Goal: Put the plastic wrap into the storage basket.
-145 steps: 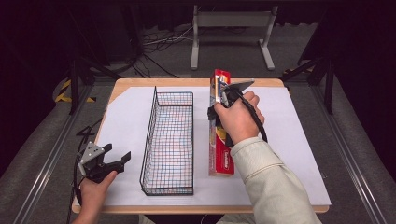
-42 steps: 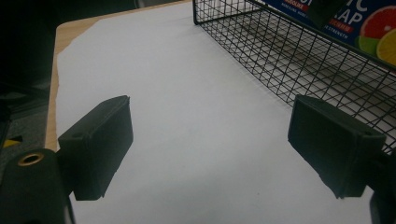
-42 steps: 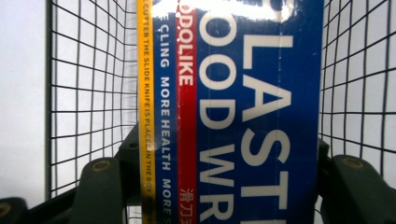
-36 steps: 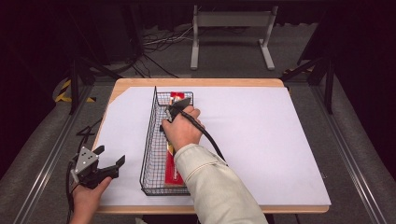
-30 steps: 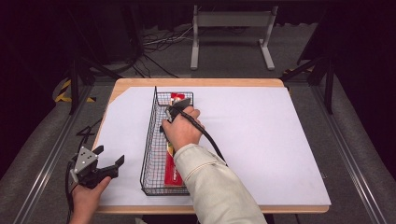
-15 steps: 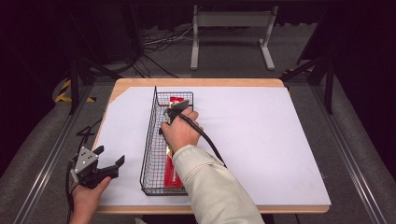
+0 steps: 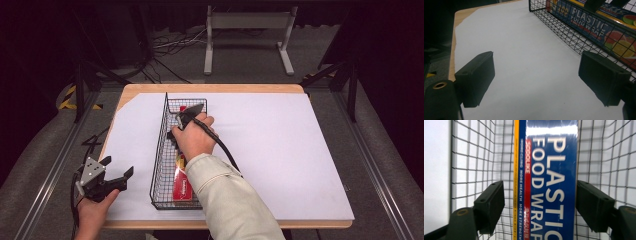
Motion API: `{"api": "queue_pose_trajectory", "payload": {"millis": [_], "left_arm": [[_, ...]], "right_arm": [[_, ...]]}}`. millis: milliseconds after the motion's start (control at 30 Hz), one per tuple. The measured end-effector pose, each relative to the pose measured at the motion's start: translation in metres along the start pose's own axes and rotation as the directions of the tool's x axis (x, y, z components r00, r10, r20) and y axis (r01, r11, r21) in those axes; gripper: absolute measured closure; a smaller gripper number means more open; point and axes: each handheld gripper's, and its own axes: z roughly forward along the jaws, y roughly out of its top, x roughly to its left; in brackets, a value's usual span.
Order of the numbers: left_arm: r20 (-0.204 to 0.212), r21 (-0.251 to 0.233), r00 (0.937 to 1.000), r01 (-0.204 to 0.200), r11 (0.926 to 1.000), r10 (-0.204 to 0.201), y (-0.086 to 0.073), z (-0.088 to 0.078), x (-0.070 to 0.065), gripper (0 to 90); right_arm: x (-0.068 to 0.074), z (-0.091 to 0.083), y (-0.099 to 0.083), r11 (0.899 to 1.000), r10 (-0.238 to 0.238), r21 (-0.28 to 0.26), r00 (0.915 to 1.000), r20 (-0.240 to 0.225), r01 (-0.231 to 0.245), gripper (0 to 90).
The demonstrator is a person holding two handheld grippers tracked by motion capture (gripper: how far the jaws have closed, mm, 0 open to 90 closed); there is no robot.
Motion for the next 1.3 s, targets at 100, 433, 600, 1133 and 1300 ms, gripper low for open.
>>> {"api": "queue_pose_trajectory", "payload": {"millis": [100, 433, 600, 1133, 1300], "left_arm": [[0.0, 0.0, 1.0, 0.0, 1.0, 0.0, 0.0, 0.0, 0.0, 14.3], [0.0, -0.001, 1.0, 0.004, 1.0, -0.004, 0.001, 0.0, -0.001, 14.3], [-0.001, 0.003, 1.0, -0.002, 1.0, 0.002, 0.001, 0.001, -0.001, 14.4], [0.001, 0.014, 1.0, 0.0, 0.9999, 0.0, 0.002, 0.003, 0.0, 14.2], [-0.003, 0.015, 1.0, 0.002, 0.9999, -0.002, 0.002, 0.003, 0.002, 14.1]], "right_arm": [[-0.002, -0.008, 0.003, 1.0, -0.01, -0.022, 0.9999, 0.005, 0.01, 26.0], [-0.003, -0.035, 0.003, 0.996, -0.047, -0.072, 0.9985, -0.027, 0.045, 26.0], [-0.003, -0.052, 0.001, 0.992, -0.077, -0.104, 0.9961, -0.042, 0.073, 26.0], [-0.014, -0.094, -0.008, 0.975, -0.159, -0.165, 0.9852, -0.065, 0.146, 24.7], [-0.026, -0.104, -0.012, 0.967, -0.195, -0.182, 0.9781, -0.073, 0.179, 24.2]]}}
